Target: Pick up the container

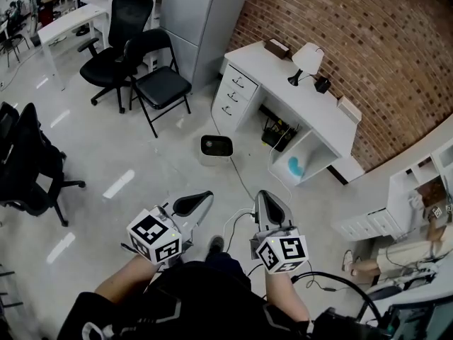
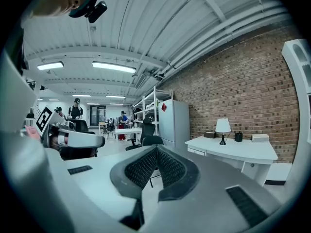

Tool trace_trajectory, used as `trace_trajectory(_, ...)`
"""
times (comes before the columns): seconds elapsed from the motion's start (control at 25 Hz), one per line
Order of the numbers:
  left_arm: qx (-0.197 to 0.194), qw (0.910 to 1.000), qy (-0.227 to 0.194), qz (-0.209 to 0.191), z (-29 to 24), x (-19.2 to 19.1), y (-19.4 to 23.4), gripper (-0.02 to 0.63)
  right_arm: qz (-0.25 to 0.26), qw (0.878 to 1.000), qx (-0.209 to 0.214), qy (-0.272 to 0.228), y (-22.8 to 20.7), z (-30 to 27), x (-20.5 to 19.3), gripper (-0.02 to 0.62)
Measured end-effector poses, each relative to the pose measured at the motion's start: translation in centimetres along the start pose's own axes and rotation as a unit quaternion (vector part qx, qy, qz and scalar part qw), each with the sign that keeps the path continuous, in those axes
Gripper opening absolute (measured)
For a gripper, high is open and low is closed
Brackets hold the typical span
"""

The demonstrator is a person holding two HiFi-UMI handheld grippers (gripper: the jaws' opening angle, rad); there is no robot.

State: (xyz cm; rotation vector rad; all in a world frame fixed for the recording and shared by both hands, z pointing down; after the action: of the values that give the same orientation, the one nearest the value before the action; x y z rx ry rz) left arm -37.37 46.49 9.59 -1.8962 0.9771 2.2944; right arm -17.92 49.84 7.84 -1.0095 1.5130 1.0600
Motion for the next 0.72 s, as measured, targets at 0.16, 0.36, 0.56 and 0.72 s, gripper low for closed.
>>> trace_trajectory(0.16,0.005,0.9999,0.009,-0.004,-2.2,0.4,1.3,0.003,-0.004,1.0,0.009,-0.001,-1.7,-1.9,-0.2,0.009)
trace_trajectory(0.36,0.02,0.9996,0.019,-0.011,-5.1,1.2,2.8,0.003,-0.013,1.0,0.025,-0.011,-4.0,-5.3,-0.3,0.009)
trace_trajectory(0.56,0.031,0.9988,0.026,-0.026,-9.6,2.3,4.3,0.003,-0.011,0.999,0.048,-0.023,-7.7,-8.8,0.1,0.009)
trace_trajectory(0.72,0.052,0.9978,0.023,-0.034,-13.5,3.4,5.9,0.003,-0.006,0.999,0.041,-0.032,-11.6,-11.3,0.6,0.009)
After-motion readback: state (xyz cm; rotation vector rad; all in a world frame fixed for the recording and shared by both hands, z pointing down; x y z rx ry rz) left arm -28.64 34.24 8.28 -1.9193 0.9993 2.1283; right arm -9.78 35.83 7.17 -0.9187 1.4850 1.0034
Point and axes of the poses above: the fingertips, and each gripper's own axes: z backward along the fingers, y to its left, x out of its top, the point moved 6 cm from there along z, backward along the fingers, and after that the axes turned 7 degrees about z, right-handed, at the moved point
